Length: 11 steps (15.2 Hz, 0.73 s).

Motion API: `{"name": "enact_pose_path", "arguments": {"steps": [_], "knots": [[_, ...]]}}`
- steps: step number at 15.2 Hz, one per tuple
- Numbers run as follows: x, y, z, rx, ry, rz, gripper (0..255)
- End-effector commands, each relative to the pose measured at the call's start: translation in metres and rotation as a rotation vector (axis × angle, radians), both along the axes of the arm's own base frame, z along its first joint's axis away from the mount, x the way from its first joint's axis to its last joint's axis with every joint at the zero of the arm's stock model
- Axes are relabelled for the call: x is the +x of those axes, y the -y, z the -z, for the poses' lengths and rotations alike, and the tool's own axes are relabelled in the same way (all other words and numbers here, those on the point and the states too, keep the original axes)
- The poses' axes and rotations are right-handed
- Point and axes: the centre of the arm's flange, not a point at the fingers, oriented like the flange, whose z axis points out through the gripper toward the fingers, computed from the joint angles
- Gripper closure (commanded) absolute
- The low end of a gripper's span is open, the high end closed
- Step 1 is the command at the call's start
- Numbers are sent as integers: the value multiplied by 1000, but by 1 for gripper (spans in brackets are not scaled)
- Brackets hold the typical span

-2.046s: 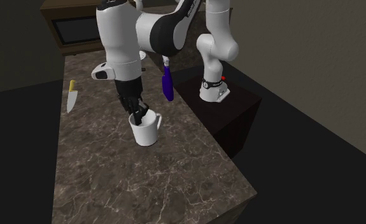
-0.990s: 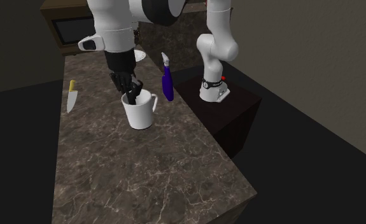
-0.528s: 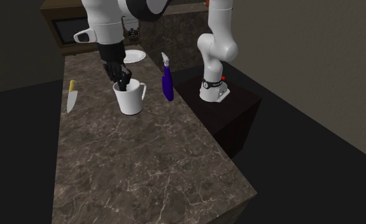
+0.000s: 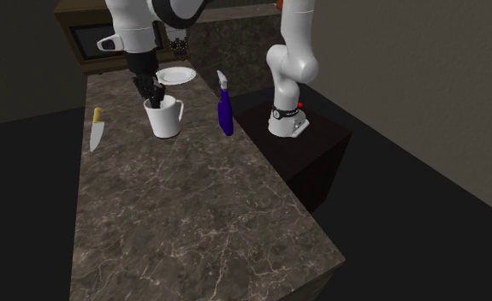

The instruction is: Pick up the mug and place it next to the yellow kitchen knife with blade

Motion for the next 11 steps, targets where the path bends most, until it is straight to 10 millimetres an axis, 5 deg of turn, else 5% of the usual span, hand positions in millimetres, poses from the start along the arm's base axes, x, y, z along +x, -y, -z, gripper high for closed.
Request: {"name": "enact_pose_path", "arguments": {"steps": [1,11], "knots": [[-2,27,1,0,1,-2,255],[-20,157,18,0,1,-2,255]]}}
